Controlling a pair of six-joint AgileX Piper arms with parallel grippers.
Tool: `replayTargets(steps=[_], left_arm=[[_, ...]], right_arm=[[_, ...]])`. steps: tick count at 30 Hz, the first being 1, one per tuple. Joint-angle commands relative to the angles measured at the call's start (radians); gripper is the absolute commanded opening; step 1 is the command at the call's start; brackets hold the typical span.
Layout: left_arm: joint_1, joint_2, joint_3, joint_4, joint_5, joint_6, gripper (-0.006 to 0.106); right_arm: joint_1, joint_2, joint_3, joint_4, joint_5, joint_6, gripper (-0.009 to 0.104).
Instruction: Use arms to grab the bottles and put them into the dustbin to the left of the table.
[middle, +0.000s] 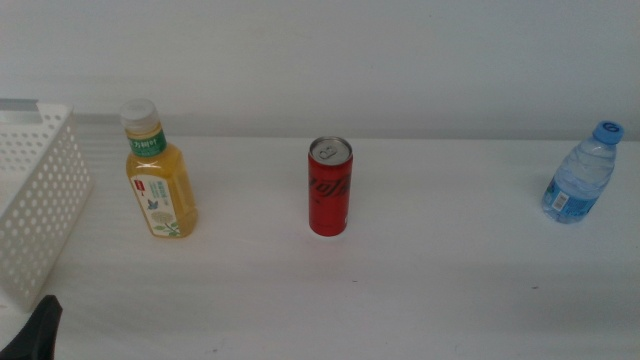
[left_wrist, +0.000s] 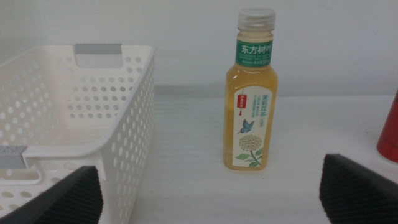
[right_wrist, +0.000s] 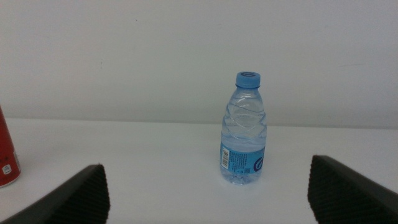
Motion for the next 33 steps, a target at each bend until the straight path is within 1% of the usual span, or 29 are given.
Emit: replayTargets(steps=[1,11,15,17,18,24,27,29,31,33], left_arm=[[-0.009,-0.042,0.041,-0.015,-0.013,-0.004,0.094],[-0.009,-0.042,0.041,-0.014,-0.046,-0.004,0.094],[-0.009,-0.042,0.041,0.01,-0.072,-0.004,0.094],[-0.008,-0.042,0.041,0.05,-0.074,-0.004,0.094],[-0.009,-0.042,0.041,0.057,-0.074,-0.004,0.094],[-0.01,-0.04,0.041,0.055,-0.076,-0.004,0.094],[-0.044,0.029,0.036,-0.008,-0.107,-0.004,0.094],[-0.1,0.111,0.036,-0.001,-0.187,-0.003,0.094],[-0.172,0.23,0.036,0.047,-0.314,-0.003,0.094],[-0.244,0.361,0.036,0.066,-0.419,-0.003,0.094]], right_arm=[[-0.006,-0.038,0.045,-0.004,-0.002,-0.007,0.085],[-0.006,-0.038,0.045,-0.004,-0.002,-0.007,0.085],[-0.006,-0.038,0.045,-0.004,-0.002,-0.007,0.085],[-0.006,-0.038,0.045,-0.004,-0.002,-0.007,0.085],[-0.006,-0.038,0.045,-0.004,-0.002,-0.007,0.085],[-0.006,-0.038,0.045,-0.004,-0.002,-0.007,0.085],[-0.006,-0.038,0.045,-0.004,-0.002,-0.007,0.085],[-0.006,-0.038,0.045,-0.004,-0.002,-0.007,0.085],[-0.006,-0.038,0.045,-0.004,-0.002,-0.007,0.085],[-0.006,-0.038,0.045,-0.004,-0.002,-0.007,0.085]])
